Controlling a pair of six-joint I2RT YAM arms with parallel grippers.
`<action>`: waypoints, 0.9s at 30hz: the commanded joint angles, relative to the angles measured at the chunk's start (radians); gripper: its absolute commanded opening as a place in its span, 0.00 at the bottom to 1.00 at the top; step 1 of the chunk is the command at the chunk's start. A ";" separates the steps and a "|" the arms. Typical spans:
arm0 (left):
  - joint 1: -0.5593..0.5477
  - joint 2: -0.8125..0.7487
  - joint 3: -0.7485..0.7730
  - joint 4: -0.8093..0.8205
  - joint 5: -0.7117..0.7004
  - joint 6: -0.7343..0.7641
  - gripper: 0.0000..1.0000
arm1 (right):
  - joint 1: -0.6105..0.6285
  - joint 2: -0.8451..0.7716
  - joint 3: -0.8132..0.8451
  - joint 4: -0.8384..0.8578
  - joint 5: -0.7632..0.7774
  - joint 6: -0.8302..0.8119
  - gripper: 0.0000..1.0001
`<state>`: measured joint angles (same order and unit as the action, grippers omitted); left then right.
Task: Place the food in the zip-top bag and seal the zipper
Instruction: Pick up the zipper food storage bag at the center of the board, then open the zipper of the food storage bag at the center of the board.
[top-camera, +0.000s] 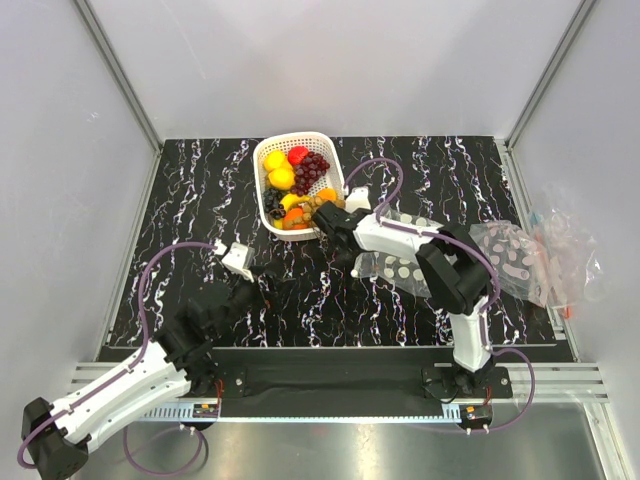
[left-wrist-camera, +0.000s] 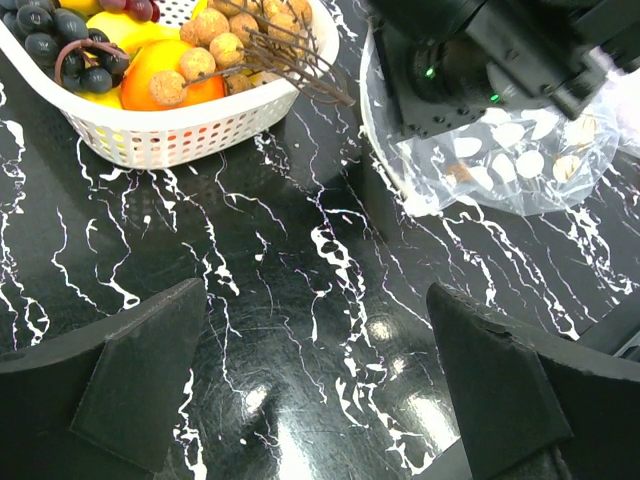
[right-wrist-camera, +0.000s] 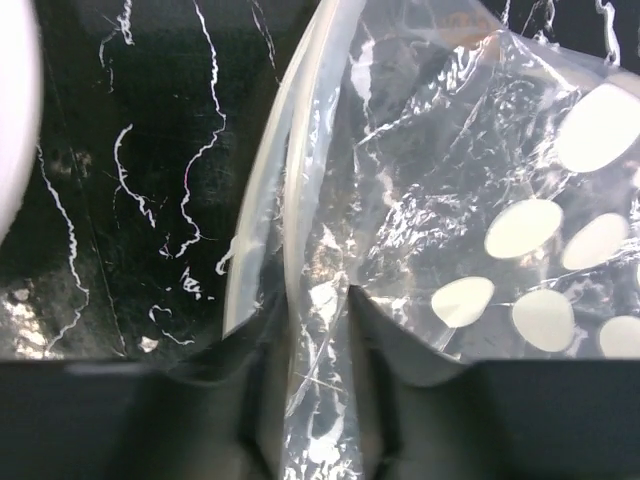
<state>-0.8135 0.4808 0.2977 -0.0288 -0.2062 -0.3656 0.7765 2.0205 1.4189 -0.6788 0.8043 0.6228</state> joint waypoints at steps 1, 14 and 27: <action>0.002 0.008 0.027 0.041 -0.007 0.007 0.99 | -0.008 -0.115 -0.005 -0.004 0.059 0.003 0.24; 0.000 0.160 0.053 0.136 0.086 0.022 0.99 | 0.000 -0.485 -0.239 0.160 -0.160 -0.162 0.00; -0.016 0.377 0.239 0.182 0.136 -0.219 0.99 | 0.024 -0.922 -0.506 0.280 -0.464 -0.239 0.00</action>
<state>-0.8234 0.8360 0.4854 0.0414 -0.1078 -0.5026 0.7940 1.1328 0.9264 -0.4419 0.4004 0.4126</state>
